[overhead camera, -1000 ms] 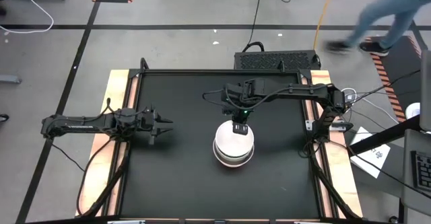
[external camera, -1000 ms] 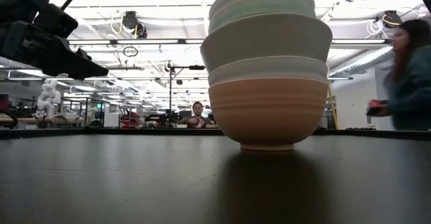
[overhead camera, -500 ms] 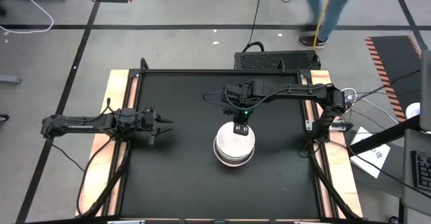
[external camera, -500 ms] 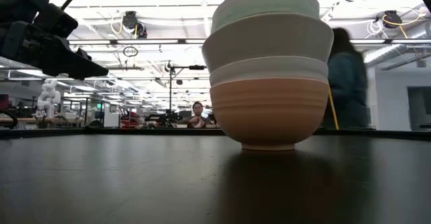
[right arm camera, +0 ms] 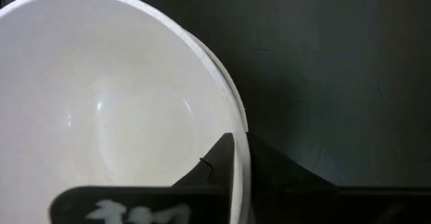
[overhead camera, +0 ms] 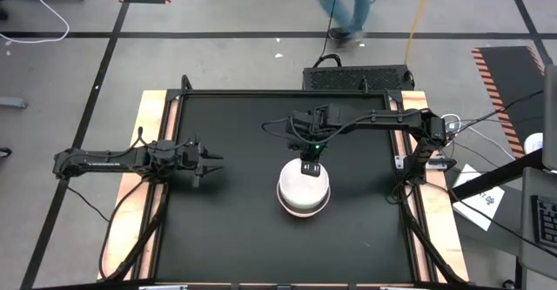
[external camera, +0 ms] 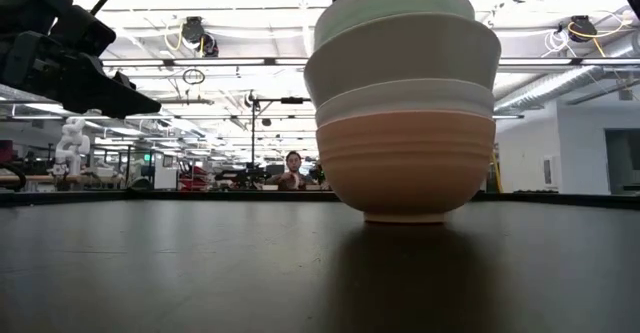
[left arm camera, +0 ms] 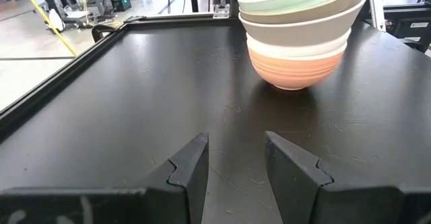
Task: Nest bowls inside each other
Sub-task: Stack the white bowl on the light green bowl, then return to Home Position
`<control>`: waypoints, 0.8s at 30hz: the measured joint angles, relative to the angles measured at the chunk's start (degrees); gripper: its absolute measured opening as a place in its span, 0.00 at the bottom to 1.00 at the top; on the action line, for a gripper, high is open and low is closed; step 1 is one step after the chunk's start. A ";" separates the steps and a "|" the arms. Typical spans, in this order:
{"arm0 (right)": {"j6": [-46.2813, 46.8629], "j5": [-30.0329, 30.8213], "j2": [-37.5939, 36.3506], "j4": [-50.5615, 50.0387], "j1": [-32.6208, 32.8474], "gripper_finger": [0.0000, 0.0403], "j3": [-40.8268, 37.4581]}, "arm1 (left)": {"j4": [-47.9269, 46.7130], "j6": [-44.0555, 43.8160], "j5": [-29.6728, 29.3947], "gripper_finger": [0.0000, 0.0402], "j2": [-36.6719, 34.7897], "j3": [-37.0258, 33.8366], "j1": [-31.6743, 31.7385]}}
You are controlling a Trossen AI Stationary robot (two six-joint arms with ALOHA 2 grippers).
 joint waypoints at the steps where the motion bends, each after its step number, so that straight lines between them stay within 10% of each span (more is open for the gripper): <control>1: 0.00 -0.01 0.00 0.01 0.00 0.08 0.00 | 0.00 0.02 0.00 0.36 0.00 0.00 0.02; 24: 1.23 -1.27 -1.56 -0.53 -1.05 0.24 2.01 | 0.00 0.22 0.02 0.36 0.00 0.00 0.00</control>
